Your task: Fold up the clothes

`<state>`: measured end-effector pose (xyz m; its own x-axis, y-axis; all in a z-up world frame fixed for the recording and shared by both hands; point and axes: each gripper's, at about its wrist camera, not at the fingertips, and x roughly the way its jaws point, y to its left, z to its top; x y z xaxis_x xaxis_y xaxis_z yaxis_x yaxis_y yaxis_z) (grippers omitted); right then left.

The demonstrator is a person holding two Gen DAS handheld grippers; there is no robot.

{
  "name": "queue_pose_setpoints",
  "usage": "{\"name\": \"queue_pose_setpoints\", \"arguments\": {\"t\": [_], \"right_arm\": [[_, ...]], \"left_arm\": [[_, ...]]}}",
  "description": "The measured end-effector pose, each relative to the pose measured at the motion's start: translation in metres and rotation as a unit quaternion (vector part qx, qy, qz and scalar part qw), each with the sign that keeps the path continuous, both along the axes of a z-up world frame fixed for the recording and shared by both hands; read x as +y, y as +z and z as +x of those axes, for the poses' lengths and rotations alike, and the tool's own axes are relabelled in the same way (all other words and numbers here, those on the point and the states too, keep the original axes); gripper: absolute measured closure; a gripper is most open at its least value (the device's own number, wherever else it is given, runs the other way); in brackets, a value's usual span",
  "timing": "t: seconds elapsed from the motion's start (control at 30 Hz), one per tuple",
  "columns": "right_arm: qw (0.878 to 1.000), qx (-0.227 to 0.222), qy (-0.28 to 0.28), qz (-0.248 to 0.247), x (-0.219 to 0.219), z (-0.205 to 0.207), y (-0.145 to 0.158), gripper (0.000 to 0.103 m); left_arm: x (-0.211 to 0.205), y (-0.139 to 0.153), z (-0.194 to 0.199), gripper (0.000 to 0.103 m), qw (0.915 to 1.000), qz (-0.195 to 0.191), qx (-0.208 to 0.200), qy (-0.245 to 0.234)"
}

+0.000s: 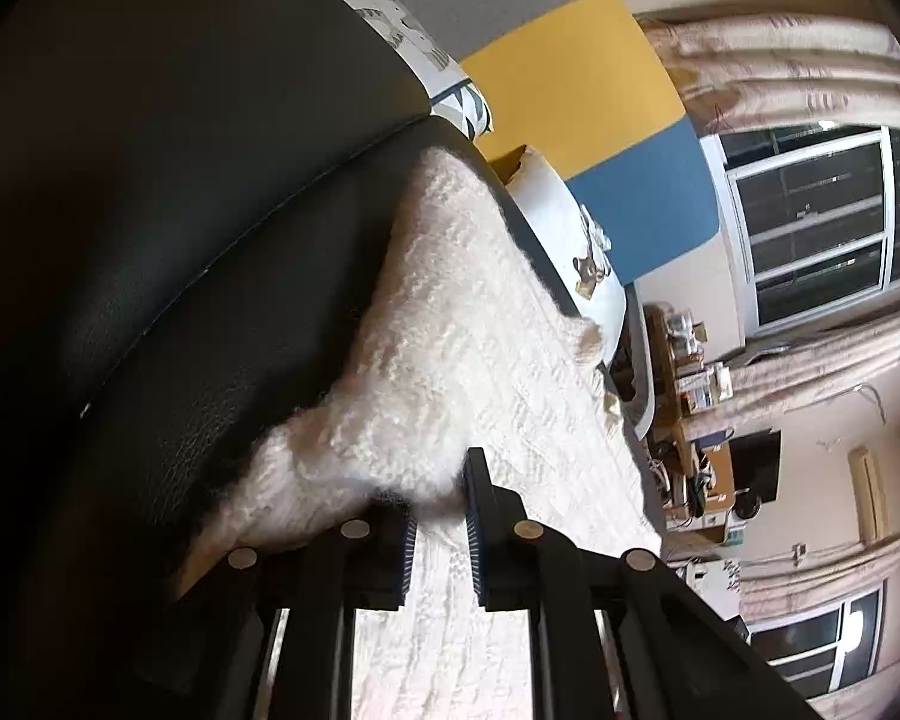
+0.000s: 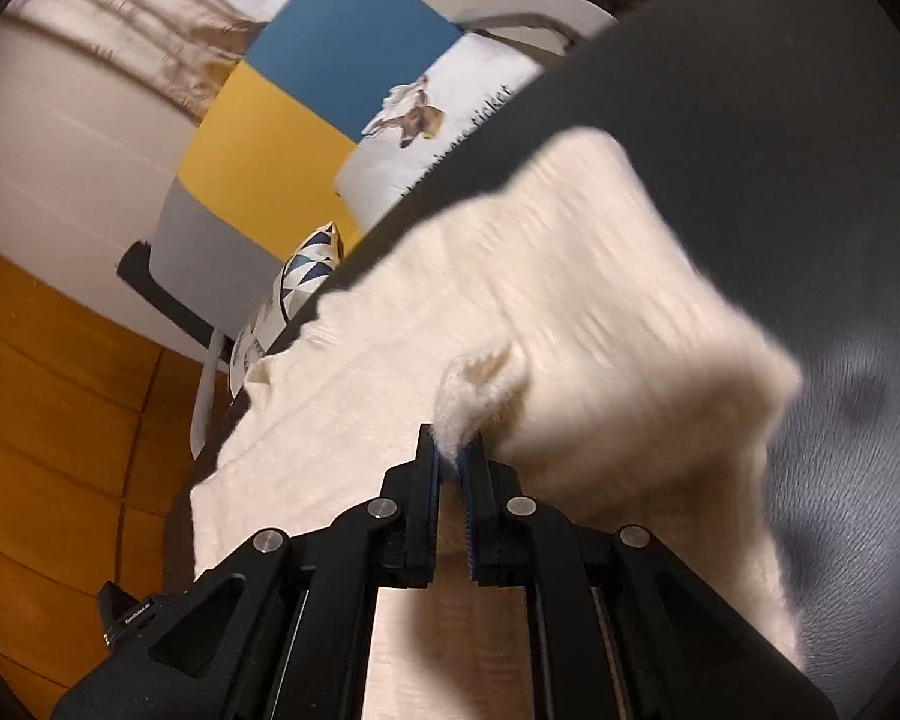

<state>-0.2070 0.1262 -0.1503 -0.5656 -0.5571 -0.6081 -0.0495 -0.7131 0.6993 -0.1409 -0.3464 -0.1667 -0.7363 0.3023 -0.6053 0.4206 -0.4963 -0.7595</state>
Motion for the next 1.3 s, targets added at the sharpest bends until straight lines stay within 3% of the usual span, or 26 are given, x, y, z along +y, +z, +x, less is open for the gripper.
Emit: {"name": "queue_pose_setpoints", "arguments": {"t": [0.1, 0.2, 0.27, 0.33, 0.4, 0.53, 0.67, 0.77, 0.9, 0.97, 1.0, 1.03, 1.1, 1.23, 1.3], "right_arm": [[1.0, 0.015, -0.002, -0.002, 0.002, 0.002, 0.006, 0.095], [0.999, 0.04, -0.003, 0.0, 0.003, 0.001, 0.019, 0.095], [0.998, 0.068, -0.005, 0.012, 0.002, -0.003, 0.036, 0.095], [0.997, 0.063, -0.005, 0.039, -0.004, -0.013, 0.039, 0.095], [0.997, 0.028, -0.002, 0.065, -0.007, -0.022, 0.022, 0.095], [0.999, 0.013, -0.016, 0.044, 0.0, -0.017, 0.002, 0.095], [0.999, 0.013, -0.014, 0.05, -0.003, -0.018, 0.003, 0.096], [0.998, 0.01, -0.01, 0.055, -0.005, -0.019, 0.005, 0.092], [0.999, 0.002, -0.022, 0.041, -0.002, -0.016, 0.011, 0.082], [0.998, 0.017, -0.035, 0.057, 0.001, -0.003, 0.024, 0.064], [0.997, 0.027, -0.04, 0.065, 0.003, 0.004, 0.03, 0.047], [0.996, 0.038, -0.043, 0.074, 0.003, 0.012, 0.038, 0.04], [0.994, 0.047, -0.025, 0.094, -0.012, 0.013, 0.044, 0.04], [0.989, 0.056, 0.024, 0.133, -0.049, 0.006, 0.049, 0.04], [0.985, 0.061, 0.049, 0.153, -0.068, 0.002, 0.052, 0.04]], "left_arm": [[-0.001, 0.008, 0.002, 0.091, 0.9998, -0.008, 0.02, 0.002], [-0.001, 0.023, 0.009, 0.091, 0.9976, -0.039, 0.057, 0.002], [0.003, 0.019, 0.005, 0.091, 0.9979, -0.049, 0.041, -0.005], [0.003, 0.006, 0.002, 0.091, 0.999, -0.042, 0.014, -0.009], [0.002, -0.005, 0.004, 0.092, 0.9993, -0.034, 0.005, -0.012], [0.001, -0.008, 0.006, 0.092, 0.9996, -0.023, 0.005, -0.015], [0.001, -0.006, 0.006, 0.091, 0.9997, -0.015, 0.007, -0.019], [-0.007, -0.009, 0.012, 0.081, 0.9993, 0.027, 0.009, -0.022], [-0.02, -0.01, 0.013, 0.072, 0.9942, 0.105, 0.017, -0.01], [-0.028, -0.012, 0.02, 0.069, 0.9896, 0.141, 0.027, 0.007], [-0.03, -0.013, 0.024, 0.067, 0.9887, 0.147, 0.028, 0.012], [-0.032, -0.013, 0.028, 0.066, 0.9884, 0.148, 0.029, 0.015], [-0.035, -0.016, 0.034, 0.064, 0.9882, 0.148, 0.029, 0.024], [-0.039, -0.031, 0.038, 0.064, 0.9791, 0.192, 0.029, 0.061], [-0.036, -0.028, 0.037, 0.068, 0.9818, 0.171, 0.034, 0.076]]}}
